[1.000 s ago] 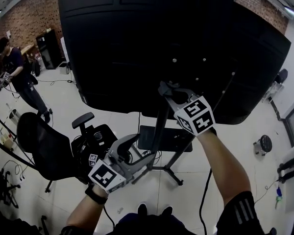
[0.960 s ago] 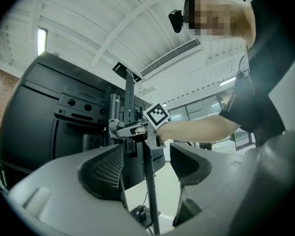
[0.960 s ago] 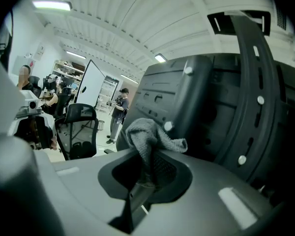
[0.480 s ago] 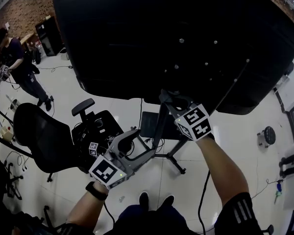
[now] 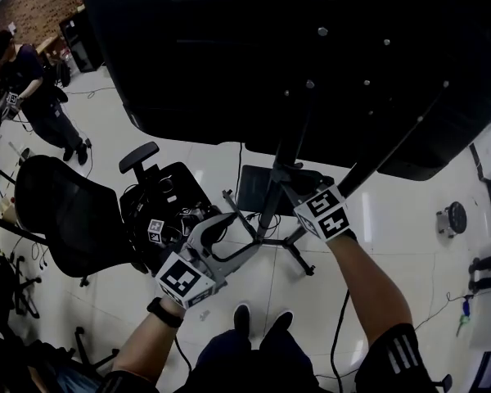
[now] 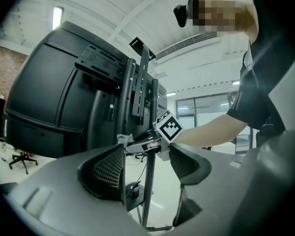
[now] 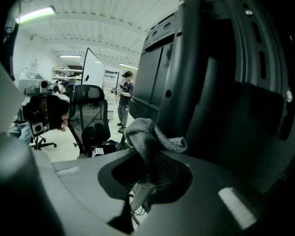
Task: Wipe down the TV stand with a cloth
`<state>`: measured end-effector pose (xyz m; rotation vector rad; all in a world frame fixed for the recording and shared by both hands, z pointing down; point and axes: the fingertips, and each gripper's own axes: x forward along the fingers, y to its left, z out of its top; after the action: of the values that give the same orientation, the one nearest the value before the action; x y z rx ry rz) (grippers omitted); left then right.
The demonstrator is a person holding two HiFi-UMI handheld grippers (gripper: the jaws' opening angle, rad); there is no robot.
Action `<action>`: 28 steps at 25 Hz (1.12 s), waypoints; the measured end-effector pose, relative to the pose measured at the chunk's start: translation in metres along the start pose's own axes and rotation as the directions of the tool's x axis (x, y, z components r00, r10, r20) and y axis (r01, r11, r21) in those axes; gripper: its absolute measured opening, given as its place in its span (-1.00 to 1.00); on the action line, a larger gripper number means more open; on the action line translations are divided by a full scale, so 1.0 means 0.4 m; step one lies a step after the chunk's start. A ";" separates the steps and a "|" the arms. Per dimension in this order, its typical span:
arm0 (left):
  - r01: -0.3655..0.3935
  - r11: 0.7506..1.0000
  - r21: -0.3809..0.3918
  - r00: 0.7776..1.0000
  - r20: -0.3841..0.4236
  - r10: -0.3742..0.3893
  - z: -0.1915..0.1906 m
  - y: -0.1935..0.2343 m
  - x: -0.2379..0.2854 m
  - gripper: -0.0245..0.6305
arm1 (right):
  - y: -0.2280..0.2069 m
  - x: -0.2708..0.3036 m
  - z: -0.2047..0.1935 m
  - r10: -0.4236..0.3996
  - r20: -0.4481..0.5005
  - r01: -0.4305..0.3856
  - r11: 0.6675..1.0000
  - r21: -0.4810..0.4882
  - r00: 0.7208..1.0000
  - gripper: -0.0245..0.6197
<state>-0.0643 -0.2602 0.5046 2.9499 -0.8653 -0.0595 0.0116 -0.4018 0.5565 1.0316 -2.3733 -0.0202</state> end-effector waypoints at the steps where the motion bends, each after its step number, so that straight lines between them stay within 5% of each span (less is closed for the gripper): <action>1: -0.006 1.000 -0.007 1.000 -0.002 0.006 -0.019 0.004 0.001 0.05 | 0.005 0.014 -0.027 0.003 -0.013 -0.003 1.000 -0.005 1.000 -0.83; 10: -0.032 0.995 -0.094 0.998 -0.064 0.026 -0.150 0.034 0.023 0.05 | 0.067 0.132 -0.238 0.034 -0.113 -0.036 0.999 -0.013 0.993 -0.82; 28: -0.056 0.990 -0.132 0.989 -0.142 0.037 -0.429 0.100 0.050 0.07 | 0.185 0.404 -0.692 0.138 -0.298 -0.089 0.981 0.173 0.945 -0.83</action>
<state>-0.0593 -0.2957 0.6785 2.7682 -0.8732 0.0858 0.0070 -0.4054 0.8852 0.8921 -2.1666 0.3527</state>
